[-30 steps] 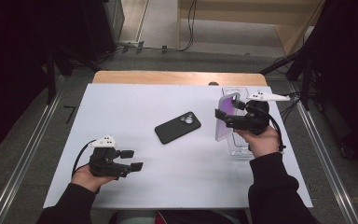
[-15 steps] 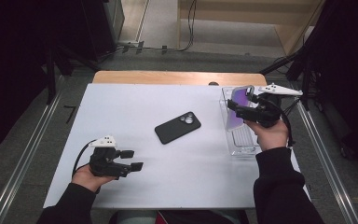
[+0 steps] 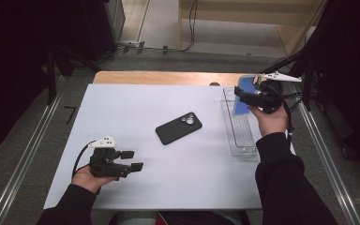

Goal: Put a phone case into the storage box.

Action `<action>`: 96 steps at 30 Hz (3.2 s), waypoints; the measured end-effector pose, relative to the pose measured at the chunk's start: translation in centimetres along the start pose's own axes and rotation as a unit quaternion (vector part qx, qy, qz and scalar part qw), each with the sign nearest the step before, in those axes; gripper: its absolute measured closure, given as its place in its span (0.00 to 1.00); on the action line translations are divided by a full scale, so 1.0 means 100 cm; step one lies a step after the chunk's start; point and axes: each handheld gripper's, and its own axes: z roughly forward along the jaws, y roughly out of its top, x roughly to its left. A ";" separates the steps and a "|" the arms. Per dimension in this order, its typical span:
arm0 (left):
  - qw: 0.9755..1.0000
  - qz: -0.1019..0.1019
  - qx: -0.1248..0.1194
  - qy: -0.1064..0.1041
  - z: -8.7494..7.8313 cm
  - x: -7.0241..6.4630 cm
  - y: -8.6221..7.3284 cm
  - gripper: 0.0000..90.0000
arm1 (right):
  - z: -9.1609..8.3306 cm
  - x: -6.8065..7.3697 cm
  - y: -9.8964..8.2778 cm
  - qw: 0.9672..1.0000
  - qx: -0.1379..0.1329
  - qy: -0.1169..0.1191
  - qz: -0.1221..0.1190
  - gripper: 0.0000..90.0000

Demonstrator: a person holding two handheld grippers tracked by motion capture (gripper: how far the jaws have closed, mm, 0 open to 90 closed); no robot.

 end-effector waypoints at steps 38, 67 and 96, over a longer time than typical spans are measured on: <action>0.999 -0.031 -0.017 0.028 -0.019 -0.003 -0.023 0.34 | 0.116 -0.042 -0.002 0.997 0.036 -0.058 0.043 0.16; 0.999 -0.025 -0.009 0.019 -0.013 -0.003 -0.019 0.34 | 0.136 -0.038 -0.008 0.996 0.044 -0.072 0.026 0.15; 0.999 -0.046 0.002 0.004 -0.004 0.007 -0.004 0.34 | 0.082 -0.019 0.000 0.996 0.088 -0.006 0.033 0.13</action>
